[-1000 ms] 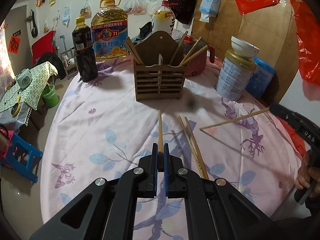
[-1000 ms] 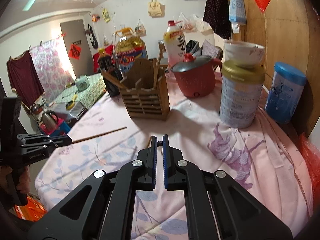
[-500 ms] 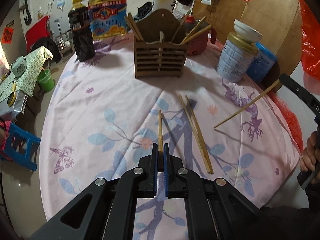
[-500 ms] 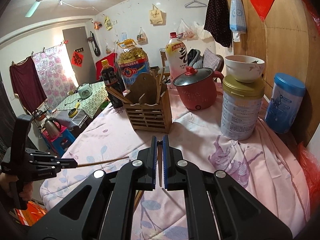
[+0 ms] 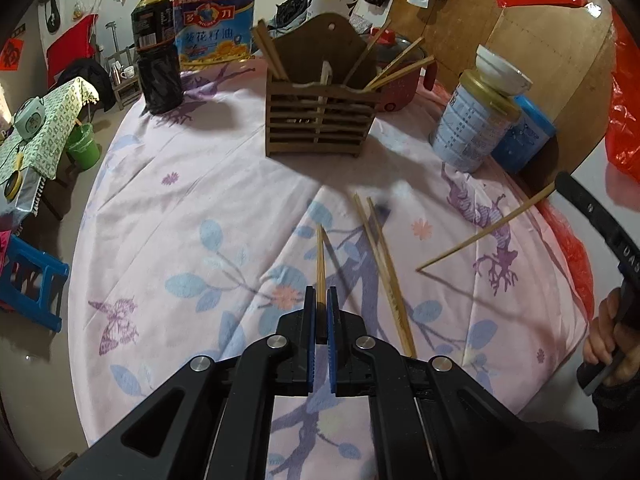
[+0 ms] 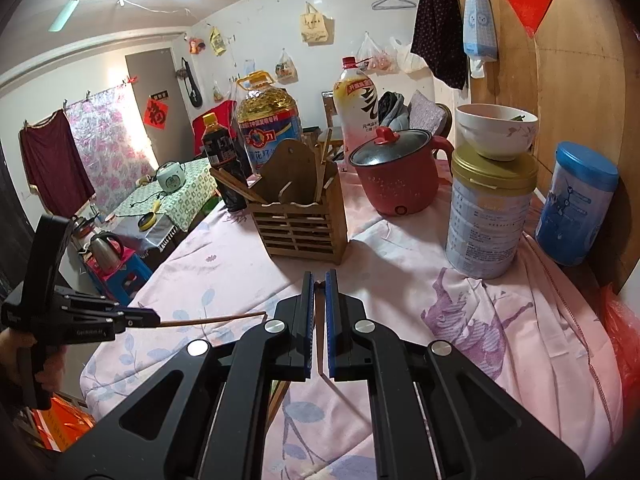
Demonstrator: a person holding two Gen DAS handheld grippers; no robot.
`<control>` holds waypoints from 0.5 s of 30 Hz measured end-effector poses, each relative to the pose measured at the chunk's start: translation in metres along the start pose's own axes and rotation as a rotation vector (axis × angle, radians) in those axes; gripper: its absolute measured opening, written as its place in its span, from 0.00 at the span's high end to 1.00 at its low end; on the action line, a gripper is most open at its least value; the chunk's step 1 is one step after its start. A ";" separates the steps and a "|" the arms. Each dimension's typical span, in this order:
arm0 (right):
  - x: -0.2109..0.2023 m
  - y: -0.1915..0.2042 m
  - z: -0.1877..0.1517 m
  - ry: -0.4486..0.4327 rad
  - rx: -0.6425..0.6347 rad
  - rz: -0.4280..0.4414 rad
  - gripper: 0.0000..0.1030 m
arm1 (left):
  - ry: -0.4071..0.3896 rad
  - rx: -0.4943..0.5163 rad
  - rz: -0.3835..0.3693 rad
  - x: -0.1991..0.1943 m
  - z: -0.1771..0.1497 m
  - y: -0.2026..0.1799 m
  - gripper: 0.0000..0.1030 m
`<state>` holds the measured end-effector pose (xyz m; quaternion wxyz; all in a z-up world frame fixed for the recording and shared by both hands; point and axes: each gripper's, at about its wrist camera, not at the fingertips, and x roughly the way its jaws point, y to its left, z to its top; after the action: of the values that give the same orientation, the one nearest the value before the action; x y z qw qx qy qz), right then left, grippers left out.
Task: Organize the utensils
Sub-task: 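Lift both held chopsticks and carry them above the wooden holder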
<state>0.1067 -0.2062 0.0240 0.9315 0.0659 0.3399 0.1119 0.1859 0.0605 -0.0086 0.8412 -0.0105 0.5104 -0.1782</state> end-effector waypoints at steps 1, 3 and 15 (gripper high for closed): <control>0.000 0.000 0.000 0.000 -0.001 -0.001 0.94 | -0.006 0.000 -0.006 0.000 0.004 -0.001 0.95; 0.002 0.000 0.001 0.002 -0.002 -0.002 0.94 | -0.018 0.001 -0.012 -0.001 0.012 -0.003 0.95; -0.008 0.006 0.067 -0.129 -0.045 0.040 0.94 | -0.167 0.104 -0.027 -0.069 0.089 -0.020 0.95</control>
<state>0.1427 -0.2052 0.0814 0.9503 0.0586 0.2750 0.1337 0.2286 0.0481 0.0970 0.8778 0.0113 0.4282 -0.2142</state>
